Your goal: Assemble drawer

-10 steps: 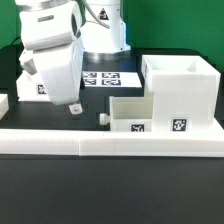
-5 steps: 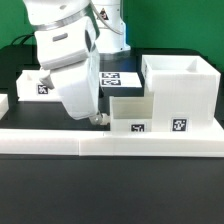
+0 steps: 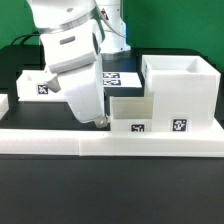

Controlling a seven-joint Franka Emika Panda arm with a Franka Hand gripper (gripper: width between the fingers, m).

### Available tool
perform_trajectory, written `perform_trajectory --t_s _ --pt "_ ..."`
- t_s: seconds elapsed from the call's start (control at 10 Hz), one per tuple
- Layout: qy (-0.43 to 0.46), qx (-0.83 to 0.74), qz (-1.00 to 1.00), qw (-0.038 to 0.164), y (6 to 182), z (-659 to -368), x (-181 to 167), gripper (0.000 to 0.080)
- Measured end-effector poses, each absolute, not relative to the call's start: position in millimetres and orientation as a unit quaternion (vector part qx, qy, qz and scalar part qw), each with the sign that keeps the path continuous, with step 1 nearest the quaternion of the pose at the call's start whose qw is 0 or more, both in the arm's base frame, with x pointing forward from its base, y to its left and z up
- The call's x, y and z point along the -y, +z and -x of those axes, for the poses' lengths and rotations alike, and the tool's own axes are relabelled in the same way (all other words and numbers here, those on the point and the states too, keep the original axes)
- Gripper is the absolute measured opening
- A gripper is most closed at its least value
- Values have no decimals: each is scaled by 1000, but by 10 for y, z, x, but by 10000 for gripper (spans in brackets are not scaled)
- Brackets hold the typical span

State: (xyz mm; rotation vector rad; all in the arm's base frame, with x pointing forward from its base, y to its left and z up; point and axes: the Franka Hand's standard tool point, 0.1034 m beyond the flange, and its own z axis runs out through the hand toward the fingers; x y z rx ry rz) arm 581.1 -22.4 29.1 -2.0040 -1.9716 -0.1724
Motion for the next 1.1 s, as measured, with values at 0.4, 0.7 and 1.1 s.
perform_trajectory --t_s 0.4,0.7,1.1 --pt "-63 669 723 159 339 -5873 -16 649" --pt "-62 679 714 159 308 -5862 -28 649" --pt "-51 709 687 152 244 -5912 -197 649"
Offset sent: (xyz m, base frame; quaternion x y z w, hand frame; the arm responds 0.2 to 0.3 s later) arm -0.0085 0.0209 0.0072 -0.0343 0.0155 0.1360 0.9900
